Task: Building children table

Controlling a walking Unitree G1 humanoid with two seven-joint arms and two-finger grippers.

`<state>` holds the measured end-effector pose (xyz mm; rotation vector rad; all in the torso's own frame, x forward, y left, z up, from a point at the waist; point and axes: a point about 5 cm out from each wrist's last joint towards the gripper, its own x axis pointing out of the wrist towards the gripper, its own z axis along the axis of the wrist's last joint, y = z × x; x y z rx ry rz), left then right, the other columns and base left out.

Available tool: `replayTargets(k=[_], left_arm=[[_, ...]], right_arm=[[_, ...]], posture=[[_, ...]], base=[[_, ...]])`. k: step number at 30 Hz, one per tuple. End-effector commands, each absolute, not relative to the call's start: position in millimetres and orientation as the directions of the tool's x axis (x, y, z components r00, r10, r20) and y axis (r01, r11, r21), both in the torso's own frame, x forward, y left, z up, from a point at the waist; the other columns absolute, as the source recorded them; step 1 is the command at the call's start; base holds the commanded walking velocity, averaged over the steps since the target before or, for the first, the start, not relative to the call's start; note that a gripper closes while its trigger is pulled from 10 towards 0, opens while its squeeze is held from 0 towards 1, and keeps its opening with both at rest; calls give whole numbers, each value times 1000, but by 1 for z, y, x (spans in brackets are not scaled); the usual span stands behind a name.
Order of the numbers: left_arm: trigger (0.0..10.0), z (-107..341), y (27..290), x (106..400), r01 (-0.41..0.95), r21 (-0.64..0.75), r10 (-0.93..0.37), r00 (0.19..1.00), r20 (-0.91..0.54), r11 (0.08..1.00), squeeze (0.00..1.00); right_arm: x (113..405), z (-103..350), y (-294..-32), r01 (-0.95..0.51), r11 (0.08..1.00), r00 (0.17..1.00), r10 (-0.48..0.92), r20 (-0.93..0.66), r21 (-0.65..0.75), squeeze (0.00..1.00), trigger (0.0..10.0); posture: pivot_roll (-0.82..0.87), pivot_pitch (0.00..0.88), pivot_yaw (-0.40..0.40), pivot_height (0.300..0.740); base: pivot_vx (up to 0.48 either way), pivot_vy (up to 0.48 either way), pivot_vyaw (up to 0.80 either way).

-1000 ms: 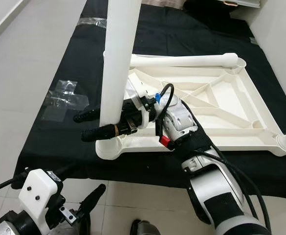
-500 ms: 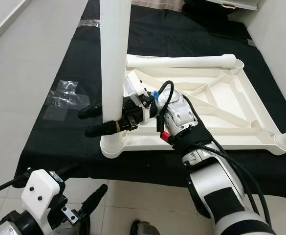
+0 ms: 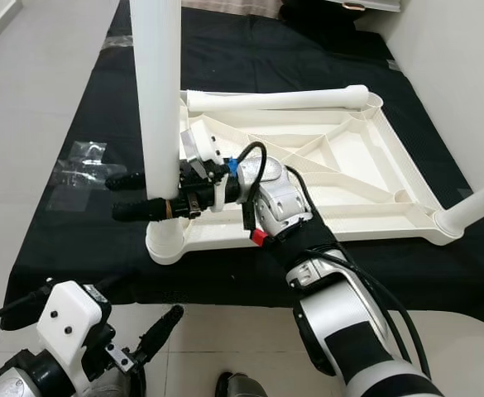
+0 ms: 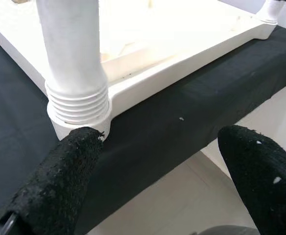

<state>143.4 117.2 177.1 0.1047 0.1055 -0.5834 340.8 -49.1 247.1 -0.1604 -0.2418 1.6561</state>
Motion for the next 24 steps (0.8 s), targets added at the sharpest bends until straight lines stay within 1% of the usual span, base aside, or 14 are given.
replayTargets(k=[1, 3, 5, 8, 10, 11, 13, 14, 15, 16, 17, 20, 23, 24], left_arm=[[10000, 172, 119, 146, 541, 66, -528, 837, -144, 839, 0], [10000, 172, 119, 146, 541, 66, -528, 837, -144, 839, 0], [10000, 173, 121, 151, 533, 82, -520, 843, -136, 842, 0], [10000, 173, 123, 153, 527, 89, -514, 847, -131, 845, 0], [10000, 174, 125, 157, 516, 104, -503, 855, -125, 850, 0], [10000, 174, 125, 157, 516, 104, -503, 855, -125, 850, 0], [10000, 174, 126, 160, 506, 117, -494, 861, -120, 855, 0], [10000, 174, 126, 160, 506, 117, -494, 861, -120, 855, 0], [10000, 174, 127, 161, 503, 118, -491, 863, -116, 856, 0], [10000, 174, 127, 162, 497, 121, -486, 867, -113, 859, 0], [10000, 174, 127, 162, 497, 121, -486, 867, -113, 859, 0], [10000, 175, 128, 166, 488, 131, -478, 872, -104, 863, 0], [10000, 175, 128, 167, 487, 134, -477, 873, -101, 863, 0], [10000, 176, 129, 171, 474, 141, -466, 880, -90, 869, 0]], right_arm=[[355, 202, -64, -977, 175, 183, 981, -60, -123, 0, 10000], [355, 202, -64, -977, 175, 183, 981, -60, -123, 0, 10000], [359, 198, -69, -943, 313, 320, 947, -43, -112, 0, 10000], [359, 196, -72, -926, 360, 366, 929, -43, -111, 0, 10000], [361, 194, -76, -876, 473, 478, 878, -34, -98, 0, 10000], [361, 194, -76, -876, 473, 478, 878, -34, -98, 0, 10000], [367, 192, -77, -774, 627, 631, 775, -33, -88, 0, 10000], [367, 192, -77, -774, 627, 631, 775, -33, -88, 0, 10000], [369, 190, -77, -734, 677, 679, 733, -45, -47, 0, 10000], [372, 193, -78, -655, 753, 755, 656, -18, -62, 0, 10000], [372, 193, -78, -655, 753, 755, 656, -18, -62, 0, 10000], [381, 198, -85, -338, 940, 941, 337, 30, 52, 0, 10000], [381, 196, -87, -261, 960, 965, 262, 2, 102, 0, 10000], [380, 197, -93, -88, 988, 996, 88, 8, 125, 0, 10000]], posture=[[186, 259, -133, 740], [186, 259, -133, 740], [183, 260, -130, 740], [175, 259, -128, 740], [173, 258, -129, 740], [173, 258, -129, 740], [169, 256, -130, 740], [169, 256, -130, 740], [169, 256, -130, 740], [163, 254, -131, 740], [163, 254, -131, 740], [157, 250, -131, 740], [157, 250, -131, 740], [155, 246, -130, 740]], base=[[0, 0, 0], [0, 0, 0], [0, 0, 0], [0, 0, 0], [0, 0, 0], [0, 0, 0], [0, 0, 0], [0, 0, 0], [0, 0, 0], [0, 0, 0], [0, 0, 0], [0, 0, 0], [0, 0, 0], [0, 0, 0]])
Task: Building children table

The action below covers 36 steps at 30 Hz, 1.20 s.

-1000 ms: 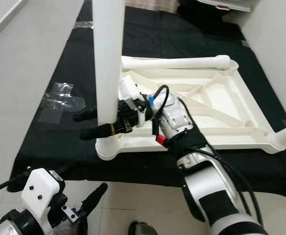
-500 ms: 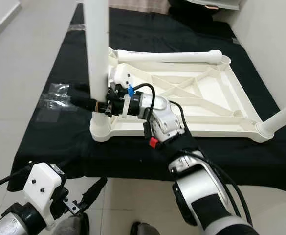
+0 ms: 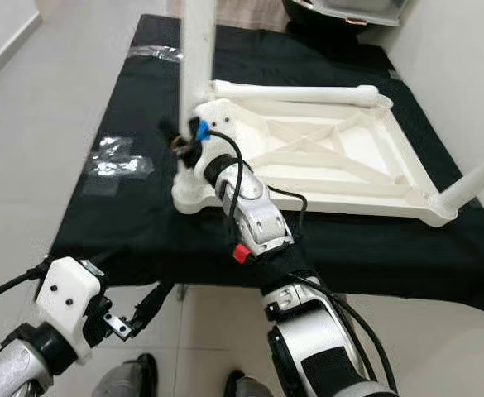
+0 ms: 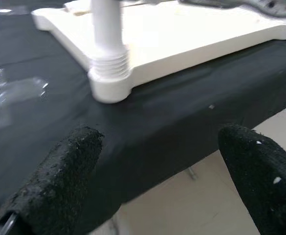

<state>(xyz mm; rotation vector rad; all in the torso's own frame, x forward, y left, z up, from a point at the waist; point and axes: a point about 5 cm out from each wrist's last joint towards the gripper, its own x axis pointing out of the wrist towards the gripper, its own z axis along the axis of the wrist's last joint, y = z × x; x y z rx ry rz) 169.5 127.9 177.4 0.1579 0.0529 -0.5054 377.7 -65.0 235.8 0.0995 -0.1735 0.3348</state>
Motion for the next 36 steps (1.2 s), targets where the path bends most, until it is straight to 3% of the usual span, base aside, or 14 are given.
replayTargets(k=[1, 3, 8, 12, 16, 28, 30, 31, 36], left_arm=[[10000, 176, 129, 171, 474, 141, -466, 880, -90, 869, 0], [10000, 176, 129, 173, 468, 147, -461, 884, -83, 872, 0], [10000, 177, 130, 174, 461, 151, -454, 887, -79, 874, 0], [10000, 176, 131, 176, 455, 155, -448, 891, -76, 877, 0], [10000, 176, 129, 177, 456, 154, -450, 890, -70, 877, 0], [10000, 177, 127, 177, 465, 153, -461, 885, -63, 872, 0], [10000, 177, 126, 178, 466, 154, -462, 885, -61, 872, 0], [10000, 177, 126, 179, 469, 154, -465, 883, -58, 870, 0], [10000, 178, 125, 179, 470, 157, -468, 882, -53, 869, 0]], right_arm=[[380, 197, -93, -88, 988, 996, 88, 8, 125, 0, 10000], [379, 201, -96, 33, 993, 999, -38, 39, 118, 0, 10000], [376, 202, -91, 156, 985, 987, -158, 32, 70, 0, 10000], [379, 195, -90, 432, 899, 901, -426, -84, 79, 0, 10000], [379, 198, -92, 562, 818, 827, -553, -99, 123, 0, 10000], [376, 195, -94, 718, 682, 696, -699, -161, 139, 0, 10000], [375, 193, -95, 757, 641, 653, -733, -190, 130, 0, 10000], [373, 189, -100, 822, 556, 568, -782, -255, 126, 0, 10000], [372, 188, -108, 866, 475, 500, -810, -306, 158, 0, 10000]], posture=[[155, 246, -130, 740], [157, 243, -135, 740], [161, 244, -137, 740], [158, 244, -143, 740], [158, 244, -143, 740], [175, 249, -143, 740], [176, 249, -142, 740], [183, 252, -142, 740], [191, 252, -141, 740]], base=[[0, 0, 0], [0, 0, 0], [0, 0, 0], [0, 0, 0], [0, 0, 0], [0, 0, 0], [0, 0, 0], [0, 0, 0], [0, 0, 0]])
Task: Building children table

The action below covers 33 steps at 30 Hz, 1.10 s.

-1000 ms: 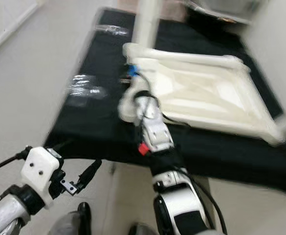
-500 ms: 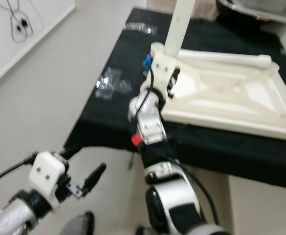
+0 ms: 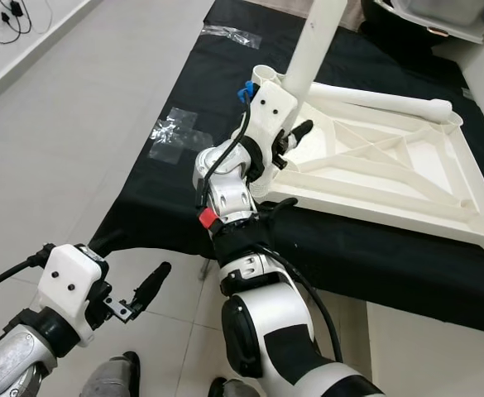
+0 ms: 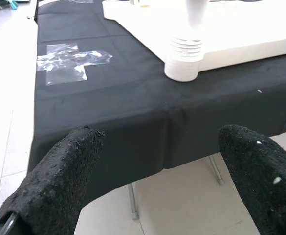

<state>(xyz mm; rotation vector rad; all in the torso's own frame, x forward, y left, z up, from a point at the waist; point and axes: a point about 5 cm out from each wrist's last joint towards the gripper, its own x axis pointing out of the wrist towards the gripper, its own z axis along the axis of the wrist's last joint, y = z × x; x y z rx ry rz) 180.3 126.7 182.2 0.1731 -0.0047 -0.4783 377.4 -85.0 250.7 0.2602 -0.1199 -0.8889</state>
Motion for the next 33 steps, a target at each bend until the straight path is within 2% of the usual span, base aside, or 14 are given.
replayTargets(k=[1, 6, 17, 18, 19, 20, 21, 33], left_arm=[[10000, 179, 124, 179, 471, 156, -469, 881, -51, 868, 0], [10000, 179, 124, 179, 473, 156, -471, 881, -49, 867, 0], [10000, 184, 115, 180, 501, 164, -505, 863, -20, 850, 0], [10000, 184, 115, 180, 502, 163, -506, 863, -22, 849, 0], [10000, 183, 115, 179, 503, 164, -506, 862, -26, 849, 0], [10000, 183, 115, 179, 503, 164, -506, 862, -26, 849, 0], [10000, 182, 115, 179, 502, 162, -504, 863, -29, 850, 0], [10000, 179, 115, 178, 503, 162, -504, 863, -39, 849, 0]], right_arm=[[372, 190, -107, 870, 468, 493, -816, -302, 158, 0, 10000], [372, 191, -105, 868, 471, 497, -814, -301, 158, 0, 10000], [377, 196, -90, 813, 551, 582, -766, -274, 187, 0, 10000], [377, 195, -89, 804, 561, 594, -756, -275, 198, 86, 10000], [377, 195, -88, 802, 562, 597, -754, -274, 201, 682, 10000], [377, 195, -88, 802, 562, 597, -754, -274, 201, 682, 10000], [378, 195, -86, 790, 573, 612, -741, -276, 215, 1000, 10000], [380, 201, -79, 746, 618, 666, -708, -234, 249, 1000, 10000]], posture=[[191, 252, -141, 740], [188, 251, -140, 740], [187, 240, -139, 740], [186, 239, -138, 740], [186, 239, -138, 740], [186, 239, -138, 740], [186, 239, -138, 740], [181, 229, -138, 740]], base=[[0, 0, 0], [0, 0, 0], [0, 0, 0], [0, 0, 0], [0, 0, 0], [0, 0, 0], [0, 0, 0], [0, 0, 0]])
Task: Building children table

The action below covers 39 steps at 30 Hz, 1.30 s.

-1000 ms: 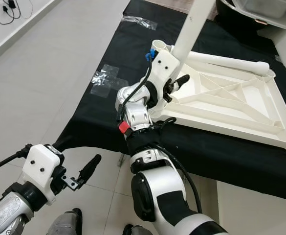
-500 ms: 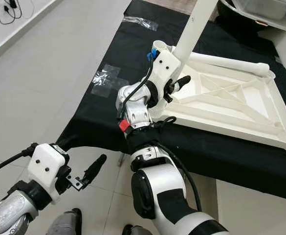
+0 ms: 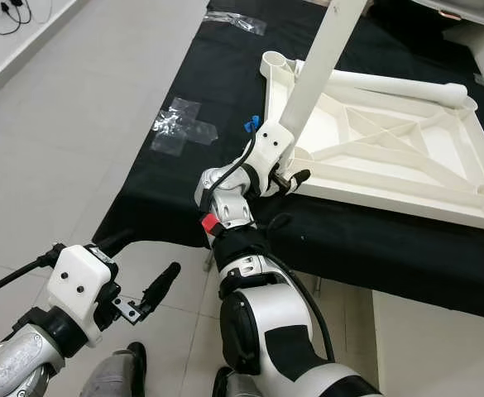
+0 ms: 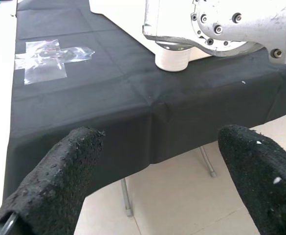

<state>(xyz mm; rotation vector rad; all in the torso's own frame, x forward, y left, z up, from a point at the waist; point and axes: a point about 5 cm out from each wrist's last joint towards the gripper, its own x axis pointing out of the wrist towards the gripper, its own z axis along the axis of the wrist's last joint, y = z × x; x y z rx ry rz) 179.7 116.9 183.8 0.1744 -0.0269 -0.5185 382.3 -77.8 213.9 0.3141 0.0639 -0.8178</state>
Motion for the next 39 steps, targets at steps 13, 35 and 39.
replayTargets(k=[13, 35, 39], left_arm=[[10000, 176, 115, 181, 501, 166, -502, 864, -39, 849, 0], [10000, 173, 116, 188, 492, 173, -495, 869, -29, 853, 0], [10000, 173, 116, 188, 488, 172, -492, 870, -24, 855, 0]], right_arm=[[374, 200, -71, 657, 699, 753, -625, -205, 282, 0, 10000], [341, 179, -57, 340, 906, 936, -300, -187, 253, 0, 10000], [336, 178, -52, 252, 934, 958, -205, -199, 254, 0, 10000]], posture=[[167, 217, -133, 740], [152, 191, -135, 740], [149, 189, -138, 740]], base=[[0, 0, 0], [0, 0, 0], [0, 0, 0]])
